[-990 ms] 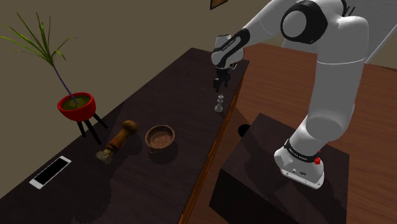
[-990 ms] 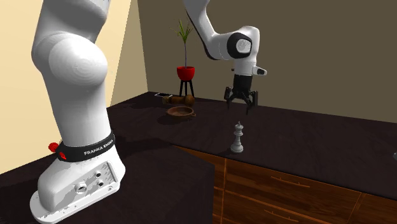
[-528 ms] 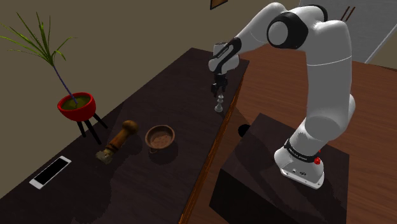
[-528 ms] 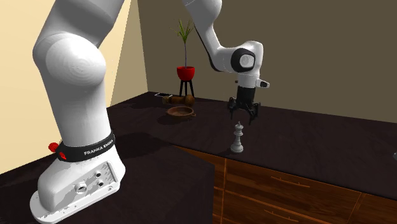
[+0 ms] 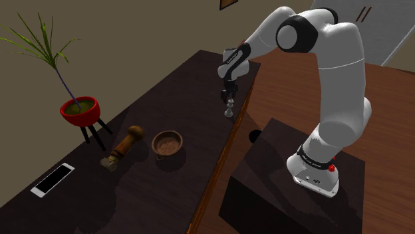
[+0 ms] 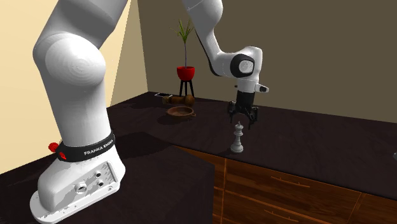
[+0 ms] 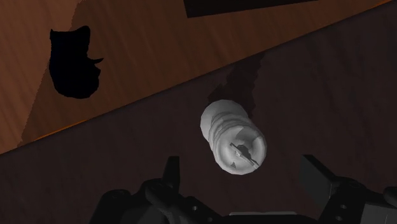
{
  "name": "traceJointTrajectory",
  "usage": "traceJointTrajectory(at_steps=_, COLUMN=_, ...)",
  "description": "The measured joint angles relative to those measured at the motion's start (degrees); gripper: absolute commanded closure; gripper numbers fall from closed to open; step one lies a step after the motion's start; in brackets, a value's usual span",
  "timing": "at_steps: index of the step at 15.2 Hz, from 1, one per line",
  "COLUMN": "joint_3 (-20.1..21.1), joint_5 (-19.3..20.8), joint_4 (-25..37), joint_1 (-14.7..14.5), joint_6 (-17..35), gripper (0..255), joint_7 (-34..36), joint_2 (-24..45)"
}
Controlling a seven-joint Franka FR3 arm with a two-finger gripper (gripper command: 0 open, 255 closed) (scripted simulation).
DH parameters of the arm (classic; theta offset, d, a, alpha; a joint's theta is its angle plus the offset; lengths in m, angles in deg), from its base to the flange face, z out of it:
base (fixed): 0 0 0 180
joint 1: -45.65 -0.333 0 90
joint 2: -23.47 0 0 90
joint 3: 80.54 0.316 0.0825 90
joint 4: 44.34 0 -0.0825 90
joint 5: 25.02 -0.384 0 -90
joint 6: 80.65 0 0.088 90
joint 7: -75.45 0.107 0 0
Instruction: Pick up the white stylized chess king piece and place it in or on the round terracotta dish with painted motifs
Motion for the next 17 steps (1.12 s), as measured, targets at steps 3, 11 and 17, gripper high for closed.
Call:
traceJointTrajectory(at_steps=3, joint_3=0.0, joint_5=0.0, joint_4=0.0, joint_1=0.0, joint_6=0.0, gripper=255, joint_7=0.0, joint_2=0.0)
traceJointTrajectory(at_steps=11, joint_3=0.0, joint_5=0.0, joint_4=0.0, joint_1=0.0, joint_6=0.1, gripper=255, joint_7=0.0, joint_2=-0.1)
traceJointTrajectory(at_steps=17, joint_3=-0.4, joint_5=0.5, joint_4=-0.4, joint_1=-0.4, joint_6=-2.0, gripper=255, joint_7=0.3, joint_2=-2.4)
